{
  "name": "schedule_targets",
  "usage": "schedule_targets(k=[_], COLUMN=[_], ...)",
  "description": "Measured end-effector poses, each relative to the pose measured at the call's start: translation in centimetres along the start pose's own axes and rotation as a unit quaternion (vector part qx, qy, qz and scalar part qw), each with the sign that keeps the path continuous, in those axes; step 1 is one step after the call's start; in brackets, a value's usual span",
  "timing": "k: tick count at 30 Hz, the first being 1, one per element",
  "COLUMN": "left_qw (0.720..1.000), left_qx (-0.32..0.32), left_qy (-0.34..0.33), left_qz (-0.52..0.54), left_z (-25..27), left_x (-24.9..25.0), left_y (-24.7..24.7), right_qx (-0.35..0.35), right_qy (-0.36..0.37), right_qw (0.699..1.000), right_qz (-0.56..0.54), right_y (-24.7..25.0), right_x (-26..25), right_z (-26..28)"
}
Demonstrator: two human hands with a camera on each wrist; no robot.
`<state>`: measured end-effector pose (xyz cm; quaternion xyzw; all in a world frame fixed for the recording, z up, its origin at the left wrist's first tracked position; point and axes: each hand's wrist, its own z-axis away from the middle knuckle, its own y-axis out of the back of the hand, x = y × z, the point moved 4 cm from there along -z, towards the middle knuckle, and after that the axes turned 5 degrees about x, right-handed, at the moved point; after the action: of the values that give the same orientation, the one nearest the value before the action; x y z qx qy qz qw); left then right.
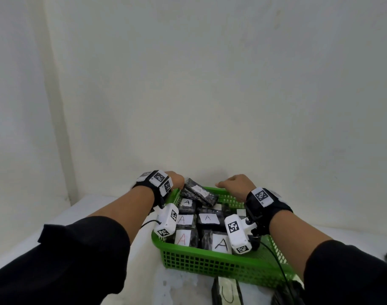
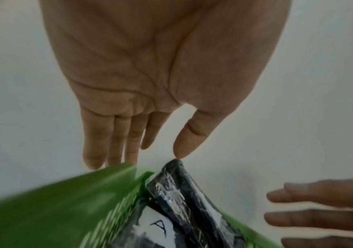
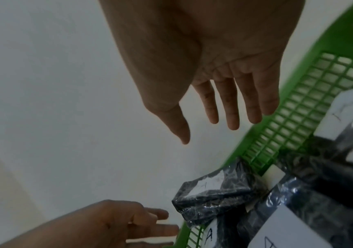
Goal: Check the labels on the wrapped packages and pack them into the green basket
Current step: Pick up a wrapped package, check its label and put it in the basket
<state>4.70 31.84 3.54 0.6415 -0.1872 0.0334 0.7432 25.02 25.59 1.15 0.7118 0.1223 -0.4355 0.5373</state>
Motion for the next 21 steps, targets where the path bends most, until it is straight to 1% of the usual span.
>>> schedule_targets(k=[4, 6, 11, 17, 21], left_qw=[0.999, 0.998, 0.987, 0.97, 0.956], left_qx=[0.041, 0.035, 0.051, 0.039, 0.043], left_qy=[-0.034, -0.053, -0.151, -0.24, -0.29], left_qz=[-0.009, -0.009, -0.005, 0.021, 0.008], left_z=[1.0, 2.0, 6.8, 14.2, 18.5], left_x=[0.4, 0.9, 3.0, 4.6, 5.9], left_y=[1.1, 1.8, 2.2, 0.4, -1.8], right_qx=[-0.003, -0.006, 0.01, 0.014, 0.024], right_qy=[0.055, 0.075, 0.13, 0.145, 0.141], right_qw=[0.997, 0.995, 0.983, 0.979, 0.977], right_qz=[0.05, 0.069, 0.127, 0.143, 0.158], right_y=[2.4, 3.2, 5.5, 7.4, 8.0], right_x=[-1.2, -1.5, -1.3, 1.4, 3.9], right_z=[3.1, 4.7, 9.1, 13.3, 16.0])
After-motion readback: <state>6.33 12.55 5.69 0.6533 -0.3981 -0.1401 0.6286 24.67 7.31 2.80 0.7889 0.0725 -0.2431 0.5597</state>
